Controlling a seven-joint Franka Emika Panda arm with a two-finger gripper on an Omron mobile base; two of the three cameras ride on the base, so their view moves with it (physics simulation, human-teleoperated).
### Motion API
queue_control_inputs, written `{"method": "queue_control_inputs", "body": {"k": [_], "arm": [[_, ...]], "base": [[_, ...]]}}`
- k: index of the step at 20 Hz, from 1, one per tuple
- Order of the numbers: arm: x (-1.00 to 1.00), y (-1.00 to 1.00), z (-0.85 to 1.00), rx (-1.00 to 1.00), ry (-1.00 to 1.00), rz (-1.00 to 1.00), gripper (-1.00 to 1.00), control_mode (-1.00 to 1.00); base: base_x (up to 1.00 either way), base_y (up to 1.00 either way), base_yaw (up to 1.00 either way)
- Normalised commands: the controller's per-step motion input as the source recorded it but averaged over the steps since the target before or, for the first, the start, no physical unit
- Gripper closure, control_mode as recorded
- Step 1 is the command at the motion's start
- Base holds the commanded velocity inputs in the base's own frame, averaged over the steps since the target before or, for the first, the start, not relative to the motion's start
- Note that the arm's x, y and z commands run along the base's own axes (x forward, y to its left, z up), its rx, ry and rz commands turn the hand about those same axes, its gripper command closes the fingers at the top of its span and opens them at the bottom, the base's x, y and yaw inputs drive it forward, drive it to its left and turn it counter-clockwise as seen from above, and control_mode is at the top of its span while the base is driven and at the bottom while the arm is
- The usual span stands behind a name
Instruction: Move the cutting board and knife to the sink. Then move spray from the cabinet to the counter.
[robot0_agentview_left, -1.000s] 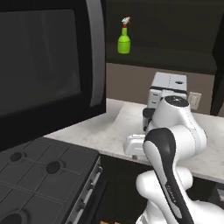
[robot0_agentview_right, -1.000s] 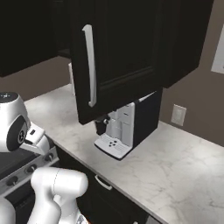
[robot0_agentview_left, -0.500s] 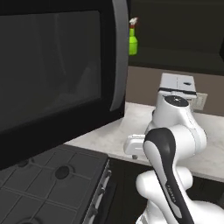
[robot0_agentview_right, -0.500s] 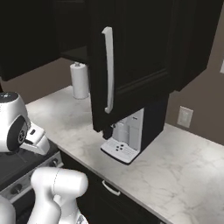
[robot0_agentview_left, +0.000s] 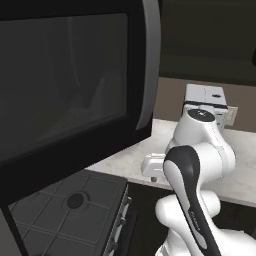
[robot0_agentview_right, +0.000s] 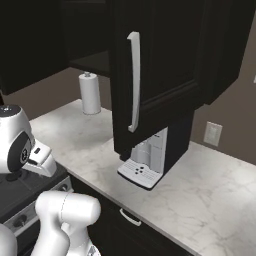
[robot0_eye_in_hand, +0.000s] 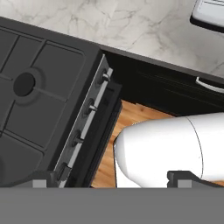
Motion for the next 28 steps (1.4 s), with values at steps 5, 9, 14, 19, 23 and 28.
{"method": "queue_control_inputs", "body": {"k": [5,9,14,19,23,28], "arm": [[0.00,0.00,0.00,0.00,0.00,0.00,-1.00,1.00],[0.00,0.00,0.00,0.00,0.00,0.00,-1.00,1.00],[0.00,0.00,0.00,0.00,0.00,0.00,-1.00,1.00],[0.00,0.00,0.00,0.00,0.00,0.00,-1.00,1.00],[0.00,0.00,0.00,0.00,0.00,0.00,-1.00,1.00],[0.00,0.00,0.00,0.00,0.00,0.00,-1.00,1.00]], "base": [[0.24,0.06,-0.04],[0.24,0.06,-0.01],[0.25,0.10,0.00],[0.17,0.01,0.00],[0.15,0.00,0.03],[0.02,0.00,0.01]]}}
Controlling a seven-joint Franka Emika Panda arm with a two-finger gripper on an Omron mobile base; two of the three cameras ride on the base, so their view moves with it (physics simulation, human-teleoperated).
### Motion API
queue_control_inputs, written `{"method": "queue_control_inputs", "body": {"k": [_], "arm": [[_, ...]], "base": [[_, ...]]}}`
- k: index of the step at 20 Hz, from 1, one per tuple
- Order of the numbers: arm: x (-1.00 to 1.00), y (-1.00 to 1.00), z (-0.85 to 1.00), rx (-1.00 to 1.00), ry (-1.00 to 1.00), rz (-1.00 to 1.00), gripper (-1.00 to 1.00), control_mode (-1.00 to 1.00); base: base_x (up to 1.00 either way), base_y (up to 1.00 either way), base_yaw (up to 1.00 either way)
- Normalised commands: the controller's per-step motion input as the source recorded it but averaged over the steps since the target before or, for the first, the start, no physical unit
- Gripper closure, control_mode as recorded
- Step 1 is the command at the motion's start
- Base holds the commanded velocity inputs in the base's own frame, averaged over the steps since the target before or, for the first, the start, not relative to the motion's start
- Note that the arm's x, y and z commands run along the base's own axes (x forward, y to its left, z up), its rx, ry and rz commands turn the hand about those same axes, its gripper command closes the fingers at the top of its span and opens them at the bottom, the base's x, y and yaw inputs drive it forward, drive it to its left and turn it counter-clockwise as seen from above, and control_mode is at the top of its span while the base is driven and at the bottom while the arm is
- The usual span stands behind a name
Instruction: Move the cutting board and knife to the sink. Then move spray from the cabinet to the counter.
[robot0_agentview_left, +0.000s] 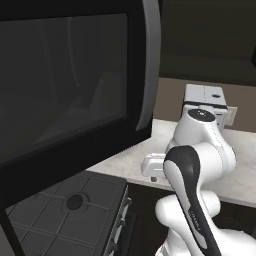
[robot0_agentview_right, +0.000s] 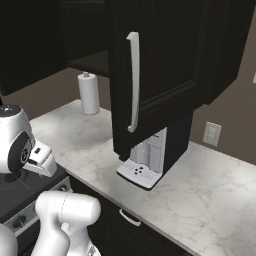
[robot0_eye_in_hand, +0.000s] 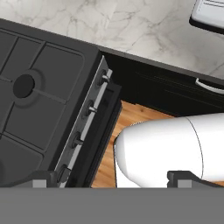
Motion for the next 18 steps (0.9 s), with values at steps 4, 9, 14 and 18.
{"method": "queue_control_inputs", "body": {"k": [4,9,14,18], "arm": [[0.00,0.00,0.00,0.00,0.00,0.00,-1.00,1.00],[0.00,0.00,0.00,0.00,0.00,0.00,-1.00,1.00],[0.00,0.00,0.00,0.00,0.00,0.00,-1.00,1.00],[0.00,0.00,0.00,0.00,0.00,0.00,-1.00,1.00]], "base": [[0.00,0.00,0.00],[0.00,0.00,0.00],[0.00,0.00,0.00],[0.00,0.00,0.00]]}}
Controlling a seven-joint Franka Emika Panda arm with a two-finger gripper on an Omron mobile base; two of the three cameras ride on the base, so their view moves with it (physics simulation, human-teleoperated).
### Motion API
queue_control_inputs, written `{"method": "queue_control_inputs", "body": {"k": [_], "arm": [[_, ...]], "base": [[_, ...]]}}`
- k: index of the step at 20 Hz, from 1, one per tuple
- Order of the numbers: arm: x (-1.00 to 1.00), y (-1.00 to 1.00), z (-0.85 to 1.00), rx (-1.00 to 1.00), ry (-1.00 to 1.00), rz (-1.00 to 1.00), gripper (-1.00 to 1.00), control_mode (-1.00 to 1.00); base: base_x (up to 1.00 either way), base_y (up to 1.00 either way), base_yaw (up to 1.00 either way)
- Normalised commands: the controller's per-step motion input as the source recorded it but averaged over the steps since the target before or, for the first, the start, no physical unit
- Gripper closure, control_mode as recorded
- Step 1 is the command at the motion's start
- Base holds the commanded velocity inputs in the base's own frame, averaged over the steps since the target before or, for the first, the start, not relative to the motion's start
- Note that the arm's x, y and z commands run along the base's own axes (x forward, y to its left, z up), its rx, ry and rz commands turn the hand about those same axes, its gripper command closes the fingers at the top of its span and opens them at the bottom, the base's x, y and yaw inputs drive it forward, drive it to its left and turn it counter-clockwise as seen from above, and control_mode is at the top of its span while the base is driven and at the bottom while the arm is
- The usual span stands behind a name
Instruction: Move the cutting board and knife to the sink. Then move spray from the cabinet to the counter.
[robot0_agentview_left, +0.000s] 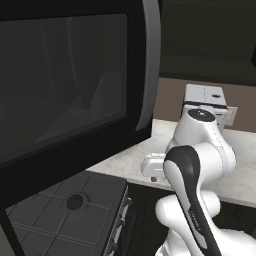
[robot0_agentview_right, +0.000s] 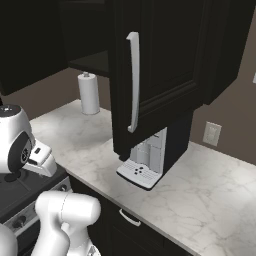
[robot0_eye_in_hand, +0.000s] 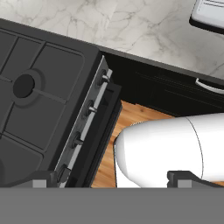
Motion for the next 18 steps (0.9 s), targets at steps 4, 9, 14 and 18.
{"method": "queue_control_inputs", "body": {"k": [4,9,14,18], "arm": [[0.00,-0.01,0.00,0.00,0.00,0.00,-1.00,-1.00],[0.00,-0.10,0.00,0.00,0.00,0.00,-1.00,-1.00],[0.00,-0.17,0.00,0.00,-0.02,0.04,-1.00,-1.00],[0.00,-0.16,0.00,0.00,-0.11,0.12,-1.00,-1.00]], "base": [[0.00,0.00,0.00],[0.00,0.00,0.00],[0.00,0.00,0.00],[0.00,0.00,0.00]]}}
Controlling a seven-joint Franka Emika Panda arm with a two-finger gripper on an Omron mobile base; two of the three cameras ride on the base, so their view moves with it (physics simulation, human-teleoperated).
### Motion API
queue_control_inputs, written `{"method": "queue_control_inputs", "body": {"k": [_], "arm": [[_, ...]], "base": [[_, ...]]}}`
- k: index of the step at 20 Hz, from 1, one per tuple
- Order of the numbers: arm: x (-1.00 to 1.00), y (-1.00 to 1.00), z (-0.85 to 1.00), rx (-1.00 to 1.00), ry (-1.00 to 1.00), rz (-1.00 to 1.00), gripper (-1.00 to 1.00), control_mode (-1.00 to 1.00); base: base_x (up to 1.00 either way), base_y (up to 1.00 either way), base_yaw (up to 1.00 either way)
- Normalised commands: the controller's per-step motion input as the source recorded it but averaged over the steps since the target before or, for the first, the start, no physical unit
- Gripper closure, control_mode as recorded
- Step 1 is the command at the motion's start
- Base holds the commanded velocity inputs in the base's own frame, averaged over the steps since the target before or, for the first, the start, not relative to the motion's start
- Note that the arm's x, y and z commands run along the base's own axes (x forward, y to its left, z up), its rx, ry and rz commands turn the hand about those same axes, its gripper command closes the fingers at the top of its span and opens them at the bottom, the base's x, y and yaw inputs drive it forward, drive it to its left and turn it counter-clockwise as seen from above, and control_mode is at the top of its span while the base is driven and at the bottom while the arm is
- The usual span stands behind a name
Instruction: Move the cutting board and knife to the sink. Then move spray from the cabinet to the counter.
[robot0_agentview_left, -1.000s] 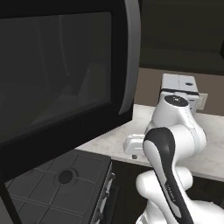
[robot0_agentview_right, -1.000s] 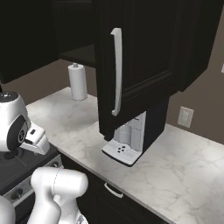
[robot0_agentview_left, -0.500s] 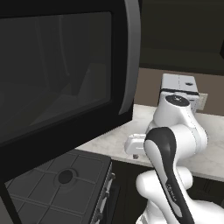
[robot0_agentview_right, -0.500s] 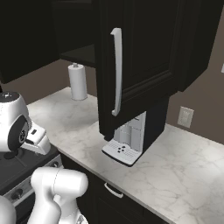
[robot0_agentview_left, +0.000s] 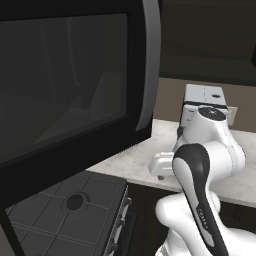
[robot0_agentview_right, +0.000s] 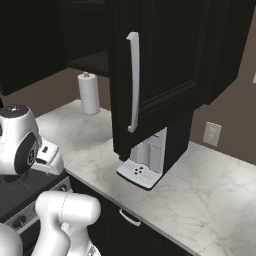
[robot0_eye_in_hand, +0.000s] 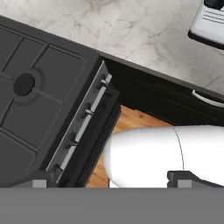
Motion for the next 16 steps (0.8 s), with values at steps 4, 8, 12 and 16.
{"method": "queue_control_inputs", "body": {"k": [4,8,12,16], "arm": [[0.01,-0.22,0.00,0.00,-0.17,0.22,-1.00,-1.00],[0.06,-0.13,0.01,0.00,-0.23,0.22,-1.00,-1.00],[0.05,-0.16,0.02,0.00,-0.23,0.18,-1.00,-1.00],[0.07,-0.18,0.00,0.00,-0.23,0.16,-1.00,-1.00]], "base": [[0.00,0.00,0.00],[0.00,0.00,0.00],[0.00,0.00,0.00],[0.00,0.00,0.00]]}}
